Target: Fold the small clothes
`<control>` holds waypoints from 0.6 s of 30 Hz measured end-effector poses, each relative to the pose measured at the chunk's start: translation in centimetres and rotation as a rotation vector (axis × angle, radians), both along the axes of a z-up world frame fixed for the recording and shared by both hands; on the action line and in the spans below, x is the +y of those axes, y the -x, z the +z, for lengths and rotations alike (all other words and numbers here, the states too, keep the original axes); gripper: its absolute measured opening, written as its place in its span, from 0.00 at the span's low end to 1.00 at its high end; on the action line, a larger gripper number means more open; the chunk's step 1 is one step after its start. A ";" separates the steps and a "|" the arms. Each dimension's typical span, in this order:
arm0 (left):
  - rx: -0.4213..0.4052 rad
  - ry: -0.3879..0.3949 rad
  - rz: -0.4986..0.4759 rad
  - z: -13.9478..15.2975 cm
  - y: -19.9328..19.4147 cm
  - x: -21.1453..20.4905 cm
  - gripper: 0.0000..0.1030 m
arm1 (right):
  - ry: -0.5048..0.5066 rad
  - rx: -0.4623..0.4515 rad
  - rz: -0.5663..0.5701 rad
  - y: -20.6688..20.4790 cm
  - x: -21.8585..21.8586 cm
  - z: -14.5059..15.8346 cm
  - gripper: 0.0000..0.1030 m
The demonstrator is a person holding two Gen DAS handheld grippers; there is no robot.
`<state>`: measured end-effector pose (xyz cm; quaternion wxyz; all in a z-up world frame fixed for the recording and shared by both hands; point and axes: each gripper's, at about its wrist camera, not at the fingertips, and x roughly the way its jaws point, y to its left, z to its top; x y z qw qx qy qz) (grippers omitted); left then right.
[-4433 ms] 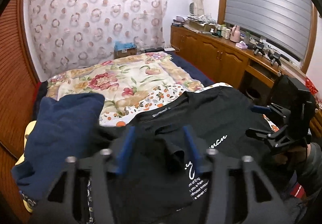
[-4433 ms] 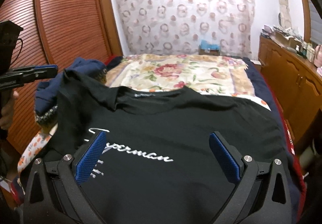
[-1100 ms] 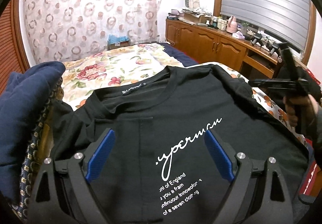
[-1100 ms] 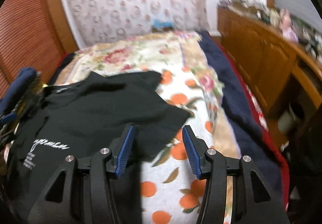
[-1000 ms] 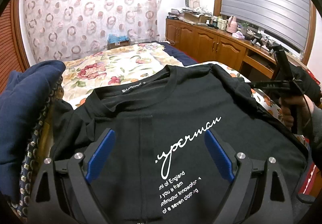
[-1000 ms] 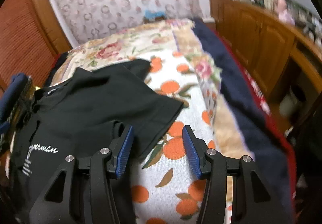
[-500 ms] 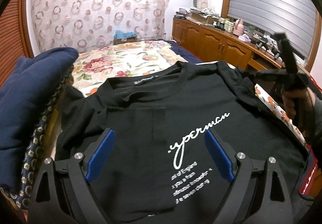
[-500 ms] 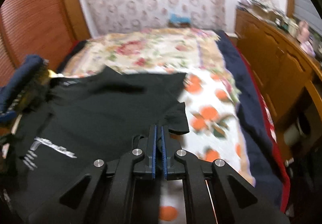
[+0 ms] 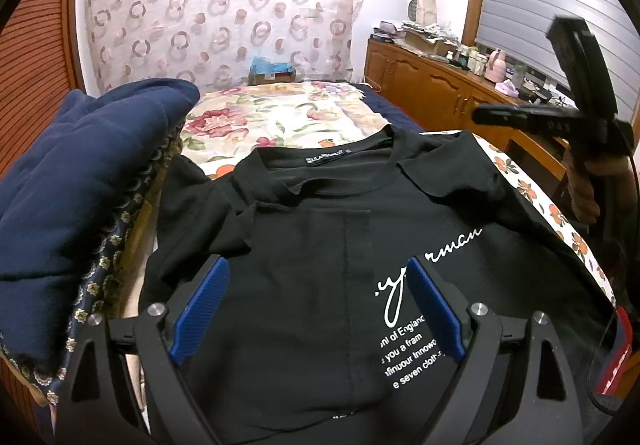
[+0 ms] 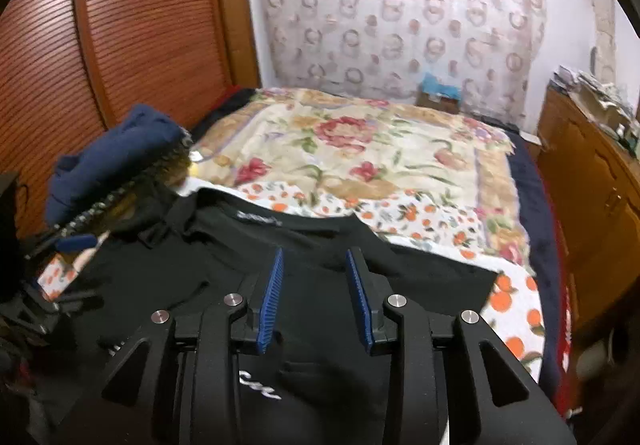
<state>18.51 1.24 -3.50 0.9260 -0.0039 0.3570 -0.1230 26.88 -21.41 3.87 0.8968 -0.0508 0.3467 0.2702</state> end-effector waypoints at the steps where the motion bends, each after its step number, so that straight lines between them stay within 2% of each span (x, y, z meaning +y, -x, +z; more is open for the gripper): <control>1: 0.002 0.001 0.000 -0.1 -0.1 0.0 0.88 | 0.010 0.005 -0.021 0.2 -0.5 -0.3 0.32; 6: 0.008 0.000 0.002 -0.4 -0.4 0.0 0.88 | 0.050 0.046 -0.094 1.6 -3.0 -2.2 0.32; 12: 0.012 0.001 -0.009 -0.7 -0.7 -0.2 0.88 | 0.040 0.111 -0.090 3.8 -4.2 -4.5 0.32; 18: 0.009 -0.008 -0.013 -0.7 -0.2 -0.6 0.88 | 0.006 0.187 -0.094 3.5 -4.2 -6.9 0.32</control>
